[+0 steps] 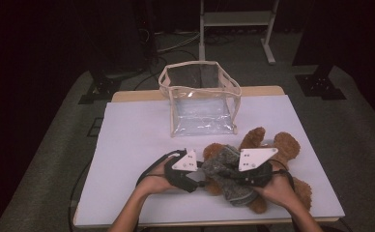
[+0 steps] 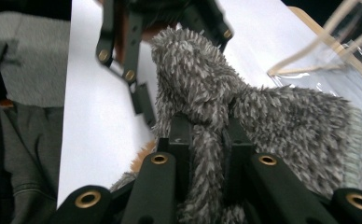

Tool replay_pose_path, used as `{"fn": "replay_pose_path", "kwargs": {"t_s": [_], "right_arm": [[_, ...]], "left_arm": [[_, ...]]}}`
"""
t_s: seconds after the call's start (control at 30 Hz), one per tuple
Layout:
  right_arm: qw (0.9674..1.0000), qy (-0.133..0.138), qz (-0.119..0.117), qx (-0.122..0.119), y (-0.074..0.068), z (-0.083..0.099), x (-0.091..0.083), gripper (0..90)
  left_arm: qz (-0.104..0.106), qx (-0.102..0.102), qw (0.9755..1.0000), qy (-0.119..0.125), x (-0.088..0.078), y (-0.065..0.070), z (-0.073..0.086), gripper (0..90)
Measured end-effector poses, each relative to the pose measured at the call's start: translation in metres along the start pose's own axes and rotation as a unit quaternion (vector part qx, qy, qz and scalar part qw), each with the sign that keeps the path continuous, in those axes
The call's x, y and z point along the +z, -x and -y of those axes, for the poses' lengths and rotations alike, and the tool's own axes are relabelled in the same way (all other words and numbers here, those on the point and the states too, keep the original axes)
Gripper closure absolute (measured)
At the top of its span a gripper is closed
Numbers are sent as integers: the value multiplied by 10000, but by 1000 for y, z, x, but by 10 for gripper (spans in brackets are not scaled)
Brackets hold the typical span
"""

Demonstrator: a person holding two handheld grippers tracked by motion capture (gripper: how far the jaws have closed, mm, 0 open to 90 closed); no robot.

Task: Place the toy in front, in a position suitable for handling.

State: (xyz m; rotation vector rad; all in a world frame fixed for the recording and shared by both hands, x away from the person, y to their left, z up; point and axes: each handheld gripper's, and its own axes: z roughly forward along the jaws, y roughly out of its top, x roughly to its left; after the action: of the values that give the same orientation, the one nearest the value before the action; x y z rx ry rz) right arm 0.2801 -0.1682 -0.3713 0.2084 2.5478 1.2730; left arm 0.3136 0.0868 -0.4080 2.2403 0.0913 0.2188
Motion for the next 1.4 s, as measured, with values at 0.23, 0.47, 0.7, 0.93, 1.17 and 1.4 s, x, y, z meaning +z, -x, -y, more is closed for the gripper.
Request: {"fn": "replay_pose_path", "kwargs": {"t_s": [0.23,0.47,0.7,0.93,1.17,1.4], "right_arm": [[10000,-88,-43,13,-5,10,-1,775],[9991,-300,-54,-284,-11,-16,11,773],[9978,-546,-243,-291,-17,-4,27,773],[9999,-64,-157,29,-4,-11,8,774],[9979,-369,-520,-132,-19,0,29,774],[9960,-490,-719,-201,-22,0,28,773]], "left_arm": [[-220,-199,9996,25,-27,-2,19,377],[-206,-246,9995,62,-28,1,25,369],[-208,-321,9992,91,-30,-2,29,366],[-228,-318,9991,146,-33,-1,27,364],[-321,-363,9987,177,-38,-4,29,352],[-342,-380,9984,228,-41,-4,29,353]]}}
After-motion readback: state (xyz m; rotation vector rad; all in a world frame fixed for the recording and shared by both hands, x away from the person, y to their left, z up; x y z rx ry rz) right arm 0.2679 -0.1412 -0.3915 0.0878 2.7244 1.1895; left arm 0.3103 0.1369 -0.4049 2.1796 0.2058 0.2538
